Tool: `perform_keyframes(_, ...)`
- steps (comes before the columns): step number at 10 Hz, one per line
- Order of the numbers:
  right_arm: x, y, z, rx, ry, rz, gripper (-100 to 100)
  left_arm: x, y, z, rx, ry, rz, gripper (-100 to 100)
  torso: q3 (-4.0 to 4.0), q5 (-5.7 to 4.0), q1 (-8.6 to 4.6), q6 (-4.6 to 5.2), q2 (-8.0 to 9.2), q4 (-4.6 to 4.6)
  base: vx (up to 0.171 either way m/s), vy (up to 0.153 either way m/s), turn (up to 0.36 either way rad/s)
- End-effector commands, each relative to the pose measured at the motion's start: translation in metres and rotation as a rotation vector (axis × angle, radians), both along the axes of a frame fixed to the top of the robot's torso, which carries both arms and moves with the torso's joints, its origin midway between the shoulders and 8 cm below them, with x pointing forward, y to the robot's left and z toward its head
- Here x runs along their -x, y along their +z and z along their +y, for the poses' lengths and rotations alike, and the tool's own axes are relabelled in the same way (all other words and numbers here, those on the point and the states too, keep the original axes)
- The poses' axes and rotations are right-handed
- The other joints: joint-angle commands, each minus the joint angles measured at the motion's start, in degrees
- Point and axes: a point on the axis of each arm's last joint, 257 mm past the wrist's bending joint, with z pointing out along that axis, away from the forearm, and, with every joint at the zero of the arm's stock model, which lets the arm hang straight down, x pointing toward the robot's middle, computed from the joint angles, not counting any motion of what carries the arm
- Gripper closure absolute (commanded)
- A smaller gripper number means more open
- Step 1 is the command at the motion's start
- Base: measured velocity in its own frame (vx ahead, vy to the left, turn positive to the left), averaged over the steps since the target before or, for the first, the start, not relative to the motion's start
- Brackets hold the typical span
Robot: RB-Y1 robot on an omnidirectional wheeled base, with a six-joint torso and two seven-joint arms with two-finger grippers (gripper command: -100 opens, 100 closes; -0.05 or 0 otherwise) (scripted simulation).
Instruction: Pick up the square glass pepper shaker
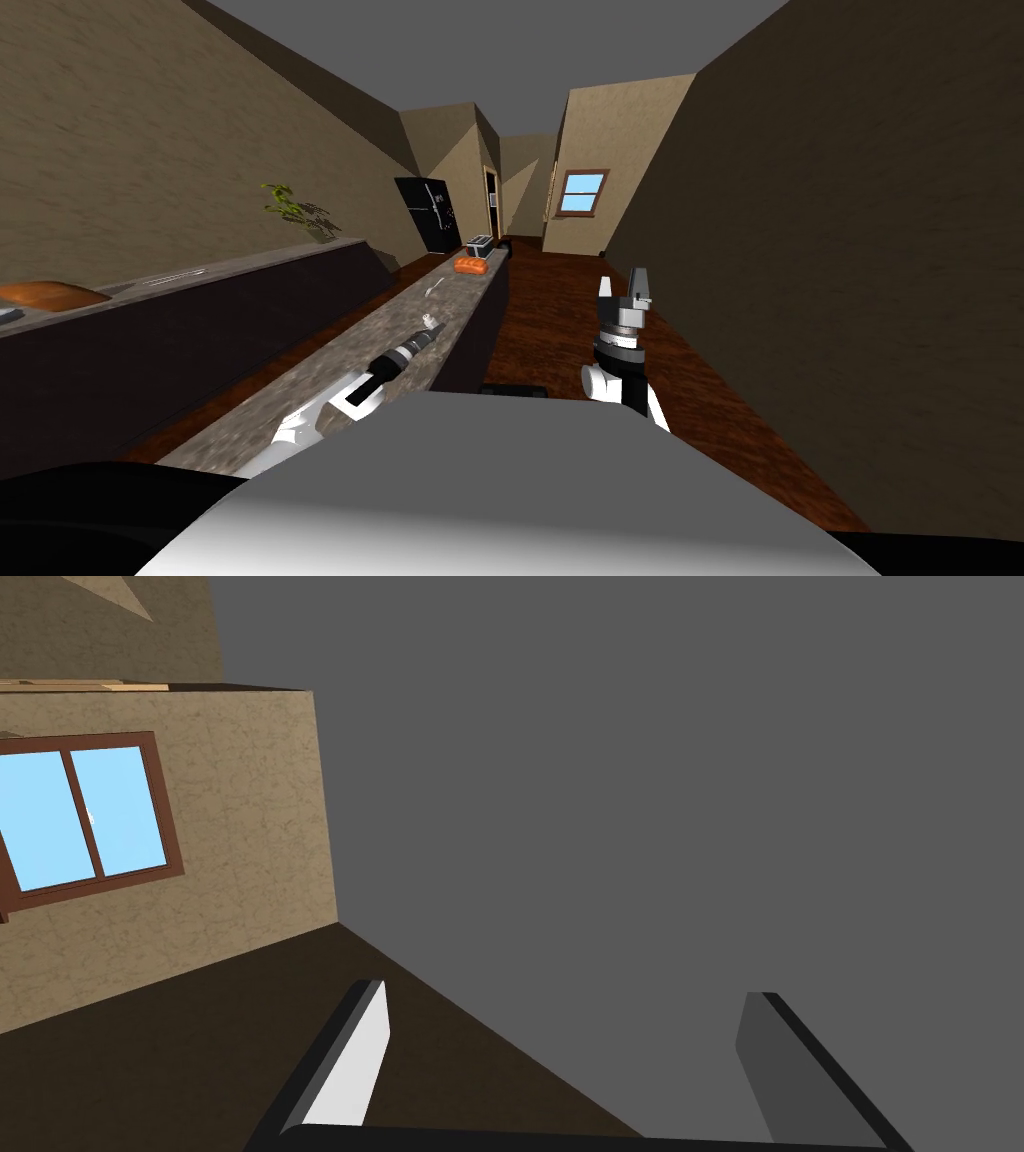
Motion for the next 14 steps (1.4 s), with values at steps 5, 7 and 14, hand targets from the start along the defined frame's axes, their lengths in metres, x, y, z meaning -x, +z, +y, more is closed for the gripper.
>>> perform_keyframes(5,0.0,0.0,0.0,0.0,0.0,0.0,0,0.01,-0.017,0.065,-0.187,0.02,0.081,-100,-0.04,0.0,0.01,0.01,-0.07,-0.01,0.014,0.03,-0.081)
perform_keyframes(7,0.0,0.0,0.0,0.0,0.0,0.0,0,0.008,-0.015,0.066,-0.193,0.019,0.08,-100,-0.13,0.0,-0.01,0.01,-0.22,-0.04,0.044,0.016,-0.048)
perform_keyframes(14,0.0,0.0,0.0,0.0,0.0,0.0,0,-0.007,-0.019,0.132,-0.198,0.159,0.096,-100,0.24,-0.02,-0.14,0.03,0.42,0.09,-0.091,-0.004,-0.197)
